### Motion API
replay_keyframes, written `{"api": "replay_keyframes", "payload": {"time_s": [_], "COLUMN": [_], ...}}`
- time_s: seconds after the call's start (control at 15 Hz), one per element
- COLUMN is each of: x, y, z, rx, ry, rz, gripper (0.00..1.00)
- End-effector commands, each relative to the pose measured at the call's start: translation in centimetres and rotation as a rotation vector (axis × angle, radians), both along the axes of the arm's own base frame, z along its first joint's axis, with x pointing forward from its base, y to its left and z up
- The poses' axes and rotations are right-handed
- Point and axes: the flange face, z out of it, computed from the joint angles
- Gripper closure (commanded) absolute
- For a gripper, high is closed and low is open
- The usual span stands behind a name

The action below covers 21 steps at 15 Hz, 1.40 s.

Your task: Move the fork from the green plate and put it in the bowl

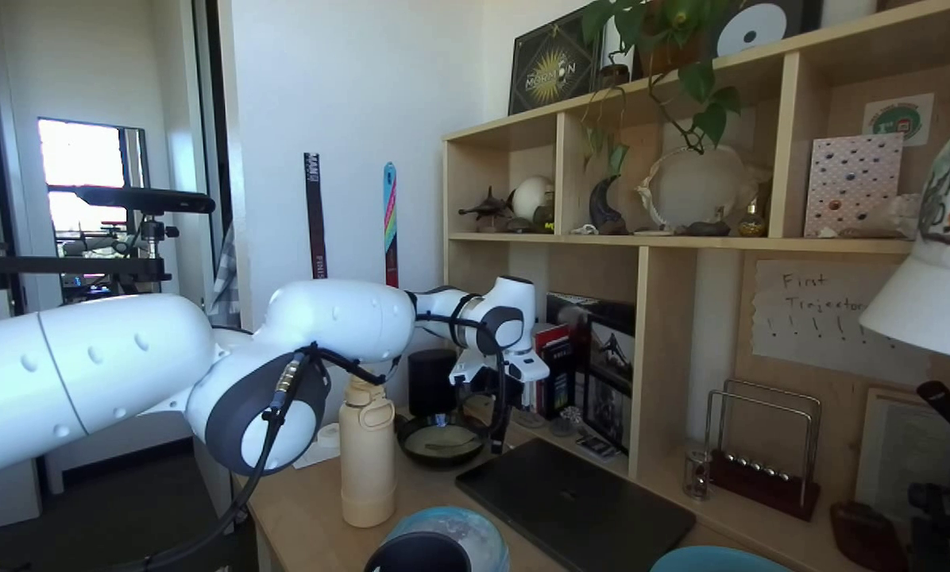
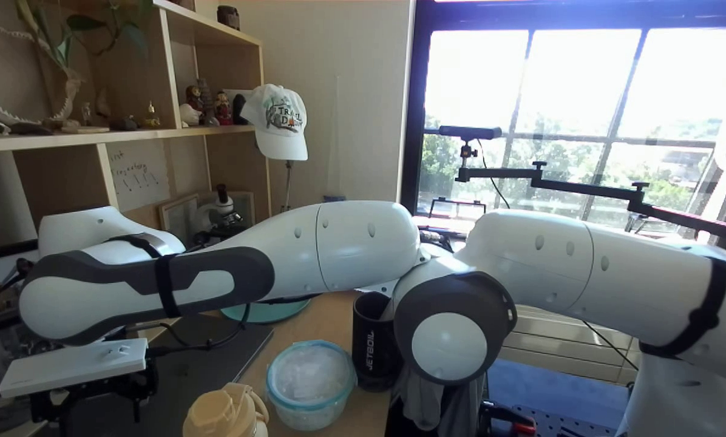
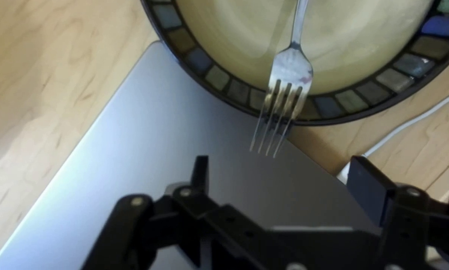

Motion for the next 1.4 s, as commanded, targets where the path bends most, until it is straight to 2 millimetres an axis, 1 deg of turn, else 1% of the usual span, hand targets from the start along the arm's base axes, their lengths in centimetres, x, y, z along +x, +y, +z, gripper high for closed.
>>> {"api": "replay_keyframes", "payload": {"time_s": [0.0, 0.2, 0.4, 0.73, 0.93, 1.13, 1.33], "x": [0.5, 0.8, 1.2, 1.9, 2.1, 2.3, 2.4], "y": [-1.3, -3.2, -5.9, -12.3, -15.8, -18.0, -18.7], "z": [0.2, 0.4, 0.8, 1.4, 1.7, 2.0, 2.0], "rx": [-0.017, -0.024, -0.037, -0.006, -0.006, 0.013, 0.009], "ry": [-0.031, -0.032, -0.041, -0.059, -0.081, -0.100, -0.124], "rz": [-0.020, -0.040, -0.078, -0.182, -0.248, -0.297, -0.311], "gripper": [0.00, 0.00, 0.00, 0.00, 0.00, 0.00, 0.00]}}
